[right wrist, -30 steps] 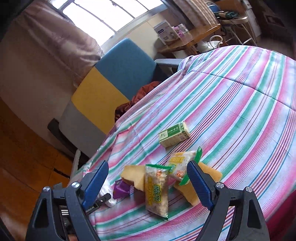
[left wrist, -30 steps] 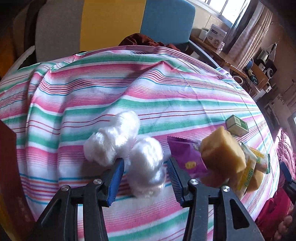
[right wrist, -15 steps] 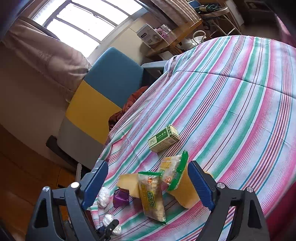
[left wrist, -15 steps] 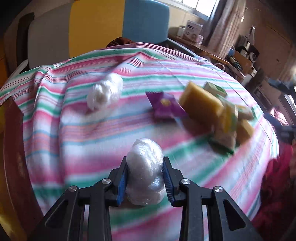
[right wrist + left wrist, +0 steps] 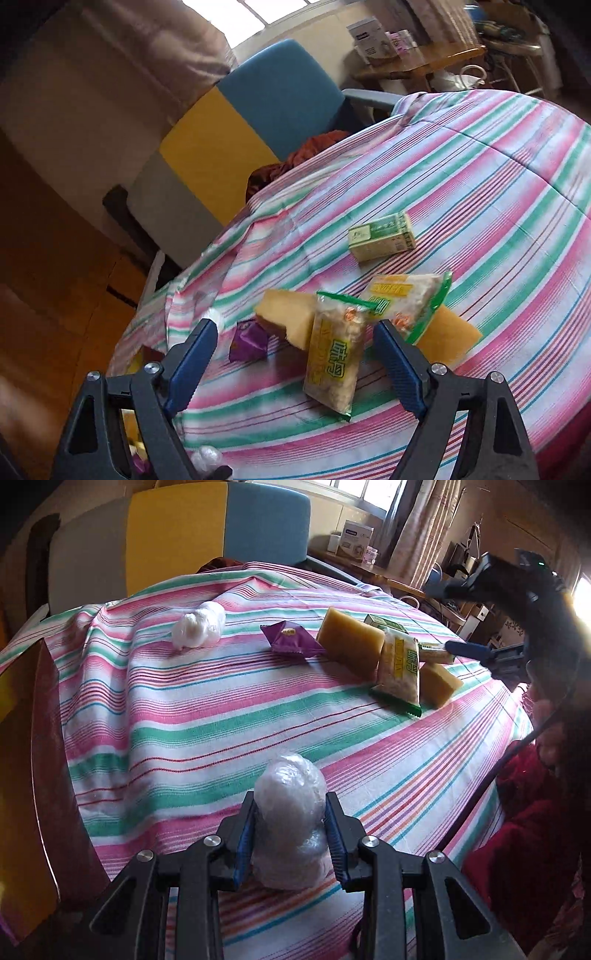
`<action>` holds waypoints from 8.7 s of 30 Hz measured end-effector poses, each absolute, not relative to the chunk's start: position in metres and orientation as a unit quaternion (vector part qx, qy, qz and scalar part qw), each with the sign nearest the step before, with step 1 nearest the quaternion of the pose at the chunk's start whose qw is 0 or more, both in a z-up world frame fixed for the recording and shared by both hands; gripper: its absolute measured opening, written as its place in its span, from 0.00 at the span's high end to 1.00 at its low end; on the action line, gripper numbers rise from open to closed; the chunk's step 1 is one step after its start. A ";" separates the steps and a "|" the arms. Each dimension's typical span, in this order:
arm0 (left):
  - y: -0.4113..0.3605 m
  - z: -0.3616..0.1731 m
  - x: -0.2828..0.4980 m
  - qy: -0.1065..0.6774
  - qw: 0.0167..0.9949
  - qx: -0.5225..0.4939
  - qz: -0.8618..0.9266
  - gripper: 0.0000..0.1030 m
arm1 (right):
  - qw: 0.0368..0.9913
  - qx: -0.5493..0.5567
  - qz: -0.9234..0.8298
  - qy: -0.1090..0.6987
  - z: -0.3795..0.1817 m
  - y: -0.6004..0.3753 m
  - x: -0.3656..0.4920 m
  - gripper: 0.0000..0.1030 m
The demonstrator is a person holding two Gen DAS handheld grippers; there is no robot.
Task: Organize objects
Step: 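Lift the plastic bundle with the left gripper while the right gripper grasps the WEIDAN snack packet, then carry the bundle into the gold tray and release it with the left gripper while the right holds the packet, then carry the WEIDAN packet to the tray and release it with the right gripper, then move the left gripper to a second plastic bundle while the right gripper withdraws, then grasp the second plastic-wrapped bundle with the left gripper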
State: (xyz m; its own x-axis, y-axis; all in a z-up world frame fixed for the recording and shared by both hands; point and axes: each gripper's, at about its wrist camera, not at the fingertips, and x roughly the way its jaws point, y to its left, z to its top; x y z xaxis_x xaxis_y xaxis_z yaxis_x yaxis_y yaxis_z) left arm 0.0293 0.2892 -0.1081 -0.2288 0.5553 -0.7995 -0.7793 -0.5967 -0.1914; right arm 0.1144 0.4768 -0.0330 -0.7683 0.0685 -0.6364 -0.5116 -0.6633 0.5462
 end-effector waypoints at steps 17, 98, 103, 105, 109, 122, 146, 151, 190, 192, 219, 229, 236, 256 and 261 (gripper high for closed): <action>0.274 -0.108 0.029 0.086 0.443 -0.460 0.765 0.67 | 0.235 -0.501 0.789 0.267 -0.098 0.463 0.035 0.28; 0.056 -0.098 -0.238 -0.012 0.106 -0.560 0.822 0.53 | 0.075 -0.550 0.830 0.060 -0.103 0.356 0.052 0.53; 0.060 -0.061 -0.197 -0.013 0.128 -0.498 0.857 0.46 | 0.077 -0.549 0.831 0.048 -0.103 0.352 0.051 0.54; 0.061 -0.046 -0.177 -0.007 0.143 -0.469 0.872 0.37 | 0.076 -0.548 0.832 0.045 -0.102 0.350 0.050 0.55; 0.056 -0.026 -0.143 0.009 0.152 -0.433 0.888 0.37 | 0.078 -0.547 0.832 0.039 -0.102 0.348 0.049 0.55; 0.043 -0.012 -0.058 0.017 0.158 -0.381 0.911 0.37 | 0.088 -0.534 0.837 0.074 -0.100 0.334 0.060 0.56; -0.053 -0.009 -0.051 -0.078 0.098 -0.372 0.920 0.37 | -0.135 -0.470 0.866 0.102 -0.010 0.141 -0.060 0.56; -0.085 -0.019 -0.054 -0.101 0.065 -0.382 0.916 0.38 | -0.142 -0.520 0.841 0.048 -0.046 0.078 -0.110 0.56; -0.011 -0.010 -0.033 -0.028 0.148 -0.381 0.912 0.38 | -0.082 -0.432 0.893 0.099 -0.017 0.159 -0.039 0.14; -0.004 -0.010 -0.032 -0.028 0.158 -0.385 0.909 0.38 | -0.063 -0.426 0.896 0.106 -0.014 0.180 -0.028 0.13; 0.228 -0.009 -0.037 0.125 0.331 -0.410 0.841 0.39 | 0.291 -0.236 0.833 0.407 -0.029 0.511 0.139 0.10; 0.330 -0.032 -0.075 0.221 0.346 -0.405 0.817 0.39 | 0.279 -0.203 0.822 0.453 -0.033 0.515 0.152 0.08; 0.376 -0.056 -0.114 0.247 0.331 -0.409 0.814 0.39 | 0.278 -0.177 0.809 0.486 -0.037 0.523 0.165 0.08; 0.363 -0.086 -0.105 0.177 0.336 -0.456 0.805 0.71 | 0.281 -0.195 0.803 0.487 -0.044 0.526 0.158 0.07; 0.337 -0.083 -0.043 0.175 0.356 -0.450 0.800 0.71 | 0.284 -0.196 0.803 0.486 -0.044 0.527 0.161 0.07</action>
